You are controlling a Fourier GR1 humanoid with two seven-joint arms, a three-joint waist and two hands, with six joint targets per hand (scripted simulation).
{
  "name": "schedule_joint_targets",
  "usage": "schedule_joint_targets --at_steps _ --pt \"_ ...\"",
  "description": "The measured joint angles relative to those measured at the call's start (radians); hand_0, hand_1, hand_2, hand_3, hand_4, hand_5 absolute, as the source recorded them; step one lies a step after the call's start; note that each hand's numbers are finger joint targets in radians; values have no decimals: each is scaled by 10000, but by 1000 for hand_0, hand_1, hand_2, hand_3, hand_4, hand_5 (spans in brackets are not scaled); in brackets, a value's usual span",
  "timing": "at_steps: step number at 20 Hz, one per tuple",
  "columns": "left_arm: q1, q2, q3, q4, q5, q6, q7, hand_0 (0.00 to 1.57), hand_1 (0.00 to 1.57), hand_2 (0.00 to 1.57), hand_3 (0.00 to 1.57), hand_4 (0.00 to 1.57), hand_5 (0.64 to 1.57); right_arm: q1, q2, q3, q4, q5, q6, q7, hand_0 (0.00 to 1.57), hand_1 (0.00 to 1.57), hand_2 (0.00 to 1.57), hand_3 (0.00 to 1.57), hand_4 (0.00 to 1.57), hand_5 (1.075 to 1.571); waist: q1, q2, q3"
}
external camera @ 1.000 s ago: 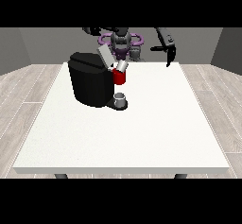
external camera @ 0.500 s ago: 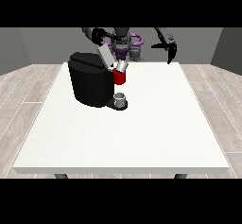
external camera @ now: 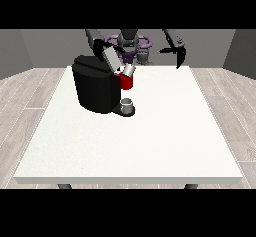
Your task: Insert the coffee pod into the coffee machine and close the lid
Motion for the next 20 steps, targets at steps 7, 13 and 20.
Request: schedule_joint_targets --at_steps 7,13,20 --pt "161 103 18 -114 196 25 -26 0 0 0 0 298 1571 -589 -4 -242 760 -96 -36 -392 0 0 0 0 438 1571 -56 146 -47" --pt "-117 263 36 -107 321 -36 99 0 0 0 0 385 1571 -1120 -268 -494 1132 -292 171 -456 0 0 0 0 396 1571 -30 338 -71" --pt "-441 484 254 450 424 -51 -263 0 0 0 0 381 1571 -1535 -112 -291 1155 46 -154 -371 0 0 0 0 441 1571 -32 639 -66"
